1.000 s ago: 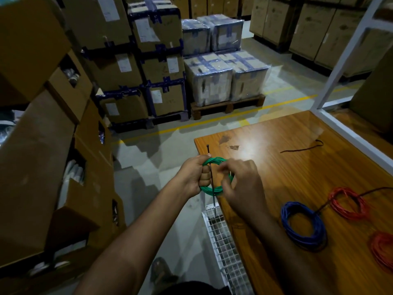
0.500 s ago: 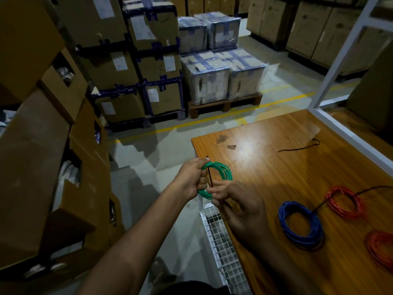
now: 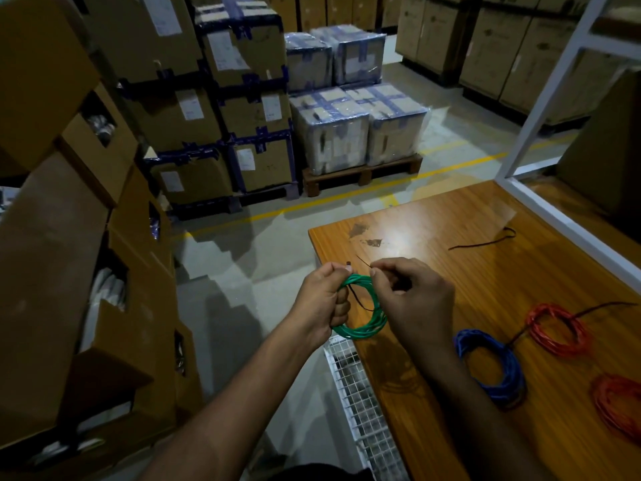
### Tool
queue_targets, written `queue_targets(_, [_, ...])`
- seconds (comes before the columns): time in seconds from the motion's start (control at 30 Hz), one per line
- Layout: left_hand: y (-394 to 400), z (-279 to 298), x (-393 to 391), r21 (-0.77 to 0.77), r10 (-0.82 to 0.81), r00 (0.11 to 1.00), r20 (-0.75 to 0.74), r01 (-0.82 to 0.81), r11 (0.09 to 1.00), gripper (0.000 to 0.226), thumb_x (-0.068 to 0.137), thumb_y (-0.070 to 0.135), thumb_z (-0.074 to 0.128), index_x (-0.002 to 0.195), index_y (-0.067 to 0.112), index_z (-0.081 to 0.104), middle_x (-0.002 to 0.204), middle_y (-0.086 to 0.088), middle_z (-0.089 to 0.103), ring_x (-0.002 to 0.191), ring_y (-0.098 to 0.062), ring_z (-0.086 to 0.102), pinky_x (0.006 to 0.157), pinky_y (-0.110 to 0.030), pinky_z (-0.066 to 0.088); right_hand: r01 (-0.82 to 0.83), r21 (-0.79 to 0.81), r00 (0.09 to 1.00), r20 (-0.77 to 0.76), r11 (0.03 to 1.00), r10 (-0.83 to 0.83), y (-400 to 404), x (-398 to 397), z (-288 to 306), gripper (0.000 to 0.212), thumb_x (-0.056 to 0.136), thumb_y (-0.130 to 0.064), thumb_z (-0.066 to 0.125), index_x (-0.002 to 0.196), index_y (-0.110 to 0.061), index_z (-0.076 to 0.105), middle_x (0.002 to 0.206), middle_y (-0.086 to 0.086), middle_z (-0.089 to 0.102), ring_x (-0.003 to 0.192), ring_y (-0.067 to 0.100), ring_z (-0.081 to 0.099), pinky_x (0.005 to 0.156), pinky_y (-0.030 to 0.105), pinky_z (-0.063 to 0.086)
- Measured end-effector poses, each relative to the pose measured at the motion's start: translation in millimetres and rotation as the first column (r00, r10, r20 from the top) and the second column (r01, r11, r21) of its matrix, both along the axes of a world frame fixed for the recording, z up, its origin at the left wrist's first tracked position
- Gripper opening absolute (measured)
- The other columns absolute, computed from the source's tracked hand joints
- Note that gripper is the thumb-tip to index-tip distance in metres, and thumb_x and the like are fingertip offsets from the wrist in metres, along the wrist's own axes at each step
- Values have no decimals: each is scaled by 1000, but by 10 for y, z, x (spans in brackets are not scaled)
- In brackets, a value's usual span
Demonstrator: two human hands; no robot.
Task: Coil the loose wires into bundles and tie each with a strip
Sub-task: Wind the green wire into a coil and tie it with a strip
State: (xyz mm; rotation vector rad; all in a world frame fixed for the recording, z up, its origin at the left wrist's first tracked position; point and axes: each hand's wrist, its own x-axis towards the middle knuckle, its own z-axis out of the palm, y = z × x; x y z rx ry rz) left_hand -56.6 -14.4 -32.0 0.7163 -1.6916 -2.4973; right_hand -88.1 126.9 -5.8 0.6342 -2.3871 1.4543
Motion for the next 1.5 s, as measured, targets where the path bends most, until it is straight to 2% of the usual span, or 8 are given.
queue_targets(0.07, [16, 18, 13, -2, -2, 1000, -2, 2, 1000, 15, 102, 22, 51, 88, 16, 50, 52, 0, 25, 37, -10, 19, 36, -17, 17, -4, 137, 995, -103, 991, 19, -49, -86, -13, 7, 87, -12, 71, 91, -17, 74, 79, -6, 64, 64, 2, 55, 57, 12, 42])
queue_targets(0.1, [19, 30, 20, 1, -1, 1000, -5, 1, 1000, 15, 102, 21, 50, 88, 16, 50, 53, 0, 24, 38, -9, 18, 36, -17, 17, -14, 184, 990, -134, 983, 39, -71, -123, -21, 6, 87, -11, 70, 90, -15, 73, 80, -3, 63, 64, 4, 53, 57, 13, 41])
queue_targets(0.2, [18, 55, 32, 14, 9, 1000, -2, -9, 1000, 17, 103, 21, 50, 86, 17, 51, 51, 1, 24, 37, -9, 18, 36, -16, 18, -38, 266, 974, -205, 963, 95, -125, -192, -54, 2, 89, -11, 67, 90, -12, 69, 84, 2, 61, 68, 12, 55, 58, 28, 49])
queue_targets(0.33, [8, 84, 43, 11, 31, 999, 11, -31, 999, 18, 103, 22, 50, 86, 17, 51, 50, 2, 28, 37, -9, 21, 36, -17, 18, -34, 334, 955, -267, 942, 129, -170, -211, -77, 3, 90, -10, 66, 90, -7, 66, 85, 7, 57, 71, 19, 53, 58, 34, 48])
queue_targets(0.57, [6, 114, 40, 21, 47, 999, 3, -47, 999, 16, 103, 22, 49, 88, 16, 50, 49, 1, 31, 35, -9, 24, 36, -16, 17, -34, 354, 937, -313, 934, 153, -172, -190, -25, 6, 87, -6, 68, 90, -6, 64, 86, 9, 55, 76, 21, 53, 61, 32, 46])
queue_targets(0.77, [20, 120, 40, 4, 30, 1000, 1, -30, 1000, 18, 104, 22, 47, 87, 16, 51, 49, 2, 32, 35, -9, 25, 35, -17, 20, -43, 395, 933, -312, 918, 178, -182, -210, -23, 4, 91, -9, 62, 93, -6, 62, 90, 10, 56, 81, 22, 52, 64, 35, 48])
queue_targets(1.17, [4, 140, 68, -9, 35, 999, 3, -35, 999, 19, 103, 22, 48, 85, 17, 51, 54, 0, 31, 38, -10, 24, 35, -18, 20, -33, 388, 923, -341, 921, 176, -189, -178, 50, 4, 90, -9, 64, 93, -7, 62, 89, 10, 57, 79, 21, 51, 63, 32, 44])
queue_targets(1.5, [28, 96, 67, -62, 20, 1000, -8, -20, 998, 20, 103, 22, 49, 84, 18, 52, 53, -1, 29, 37, -11, 21, 36, -17, 19, -90, 385, 919, -323, 919, 225, -203, -215, -23, 5, 92, -9, 60, 91, -5, 61, 89, 10, 54, 81, 22, 50, 64, 37, 47])
